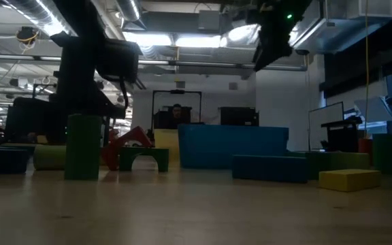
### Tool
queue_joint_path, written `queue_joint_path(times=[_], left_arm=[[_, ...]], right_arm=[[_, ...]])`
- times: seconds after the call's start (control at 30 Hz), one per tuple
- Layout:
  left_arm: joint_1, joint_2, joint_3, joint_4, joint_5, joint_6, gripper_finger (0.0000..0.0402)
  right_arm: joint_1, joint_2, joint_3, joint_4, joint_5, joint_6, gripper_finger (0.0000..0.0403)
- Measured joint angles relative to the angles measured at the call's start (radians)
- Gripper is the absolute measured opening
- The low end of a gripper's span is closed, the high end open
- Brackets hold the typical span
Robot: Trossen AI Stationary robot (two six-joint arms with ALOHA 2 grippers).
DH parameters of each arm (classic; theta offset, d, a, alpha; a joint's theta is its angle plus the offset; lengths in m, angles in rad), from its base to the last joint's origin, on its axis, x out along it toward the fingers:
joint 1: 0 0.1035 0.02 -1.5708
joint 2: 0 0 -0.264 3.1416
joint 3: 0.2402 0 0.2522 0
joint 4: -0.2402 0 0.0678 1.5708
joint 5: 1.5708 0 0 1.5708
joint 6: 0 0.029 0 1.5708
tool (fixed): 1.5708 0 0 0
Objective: Sort blocks by size
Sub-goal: Put the red arch block into the yellow bin
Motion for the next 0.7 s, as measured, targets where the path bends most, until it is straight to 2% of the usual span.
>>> queue_joint_path(times=[0.1, 0.3, 0.47, 0.7], left_arm=[[0.005, 0.014, 0.000, 0.013, -0.003, 0.081, 0.0122], [0.026, 0.015, 0.001, 0.084, -0.037, 0.265, 0.0029], [0.069, 0.007, 0.006, 0.156, -0.051, 0.387, 0.0029], [0.136, -0.065, 0.083, 0.155, -0.005, 0.546, 0.0028]], right_arm=[[-0.012, -0.053, 0.000, -0.069, -0.001, 0.086, 0.0260], [-0.059, -0.148, 0.000, -0.244, -0.011, 0.354, 0.0260], [-0.067, -0.232, -0.098, -0.285, -0.027, 0.479, 0.0260], [-0.065, -0.356, -0.288, -0.285, -0.087, 0.643, 0.0260]])
